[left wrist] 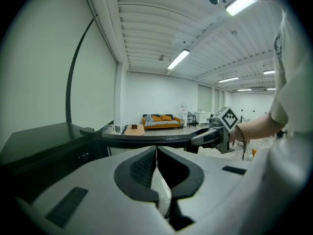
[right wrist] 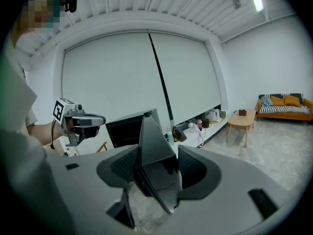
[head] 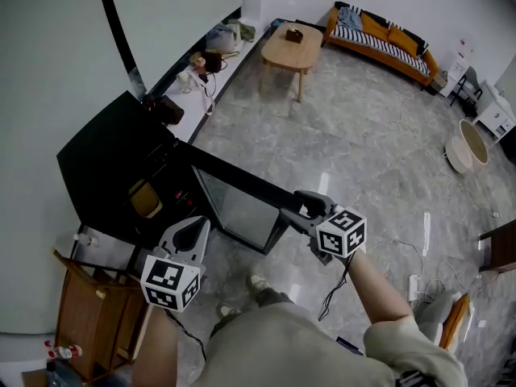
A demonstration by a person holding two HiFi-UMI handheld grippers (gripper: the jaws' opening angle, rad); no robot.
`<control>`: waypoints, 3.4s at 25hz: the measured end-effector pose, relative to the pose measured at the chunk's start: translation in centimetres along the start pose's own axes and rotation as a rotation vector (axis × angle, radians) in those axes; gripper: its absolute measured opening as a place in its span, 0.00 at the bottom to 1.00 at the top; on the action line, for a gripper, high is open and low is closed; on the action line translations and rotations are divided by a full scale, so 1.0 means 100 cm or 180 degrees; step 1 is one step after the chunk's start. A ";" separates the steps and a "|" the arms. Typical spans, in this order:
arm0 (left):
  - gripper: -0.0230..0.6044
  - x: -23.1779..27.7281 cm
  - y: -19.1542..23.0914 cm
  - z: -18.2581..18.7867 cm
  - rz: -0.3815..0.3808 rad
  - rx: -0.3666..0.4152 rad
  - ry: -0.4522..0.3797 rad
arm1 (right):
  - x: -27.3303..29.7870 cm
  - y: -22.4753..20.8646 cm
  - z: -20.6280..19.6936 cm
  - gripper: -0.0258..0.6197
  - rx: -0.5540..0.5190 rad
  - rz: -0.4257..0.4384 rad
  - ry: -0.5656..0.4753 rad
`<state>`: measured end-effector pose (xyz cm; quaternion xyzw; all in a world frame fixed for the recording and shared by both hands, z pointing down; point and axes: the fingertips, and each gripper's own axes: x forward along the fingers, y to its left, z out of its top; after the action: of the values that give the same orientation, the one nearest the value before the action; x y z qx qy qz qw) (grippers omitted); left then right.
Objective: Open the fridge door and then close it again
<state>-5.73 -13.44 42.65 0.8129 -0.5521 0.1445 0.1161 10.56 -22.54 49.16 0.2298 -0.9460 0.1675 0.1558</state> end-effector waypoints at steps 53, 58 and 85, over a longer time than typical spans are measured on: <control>0.05 -0.152 0.051 -0.086 0.0681 -0.0478 0.0016 | 0.047 0.212 -0.034 0.44 -0.0147 0.0582 0.0592; 0.05 -0.158 0.059 -0.096 0.0749 -0.0521 0.0051 | 0.057 0.226 -0.033 0.45 -0.0075 0.0691 0.0604; 0.05 -0.212 0.112 -0.122 0.1206 -0.0729 0.0080 | 0.144 0.313 -0.015 0.48 -0.0175 0.1091 0.0639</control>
<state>-24.83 5.10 46.65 0.6743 -0.7062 0.1102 0.1854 -16.53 -1.25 48.14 0.0432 -0.9552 0.1877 0.2248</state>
